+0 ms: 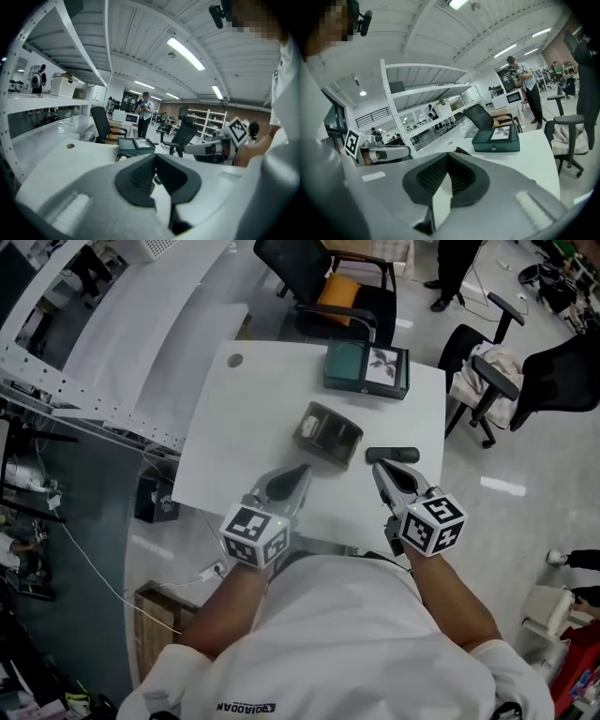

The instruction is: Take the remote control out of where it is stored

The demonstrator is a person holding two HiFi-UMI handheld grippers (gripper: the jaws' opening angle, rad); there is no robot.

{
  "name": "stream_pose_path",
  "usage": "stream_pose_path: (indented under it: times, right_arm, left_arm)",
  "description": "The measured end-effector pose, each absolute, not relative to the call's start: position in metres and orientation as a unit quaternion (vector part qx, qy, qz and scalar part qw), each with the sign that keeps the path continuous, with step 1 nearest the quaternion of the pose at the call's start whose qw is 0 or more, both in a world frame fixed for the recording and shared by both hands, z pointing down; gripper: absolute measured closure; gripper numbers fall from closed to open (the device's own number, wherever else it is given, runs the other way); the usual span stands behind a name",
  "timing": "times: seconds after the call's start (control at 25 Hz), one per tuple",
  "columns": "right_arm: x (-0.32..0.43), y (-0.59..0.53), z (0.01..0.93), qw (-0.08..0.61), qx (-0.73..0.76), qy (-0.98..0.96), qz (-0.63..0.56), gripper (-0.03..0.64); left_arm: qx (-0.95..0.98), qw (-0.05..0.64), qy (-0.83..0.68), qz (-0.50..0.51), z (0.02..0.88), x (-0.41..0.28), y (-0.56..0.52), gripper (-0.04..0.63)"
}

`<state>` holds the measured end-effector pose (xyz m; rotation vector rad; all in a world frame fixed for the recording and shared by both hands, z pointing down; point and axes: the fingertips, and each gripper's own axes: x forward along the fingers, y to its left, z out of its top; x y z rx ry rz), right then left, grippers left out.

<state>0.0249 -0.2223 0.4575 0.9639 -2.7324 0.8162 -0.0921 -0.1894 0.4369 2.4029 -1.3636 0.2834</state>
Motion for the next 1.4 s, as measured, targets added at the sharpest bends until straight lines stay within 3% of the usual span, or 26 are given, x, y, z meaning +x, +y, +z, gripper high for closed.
stream_pose_path:
  times: [0.96, 1.4]
  right_arm:
    - [-0.023, -0.225, 0.484, 0.101, 0.387, -0.875, 0.272, 0.607]
    - [-0.058, -0.255, 0.521, 0.101, 0.394, -0.851, 0.333, 0.418]
  left_arm:
    - [0.883, 0.183, -0.423, 0.089, 0.439, -0.128, -0.191, 0.592]
    - [0.872, 0.188, -0.438, 0.111, 0.449, -0.157, -0.184, 0.592]
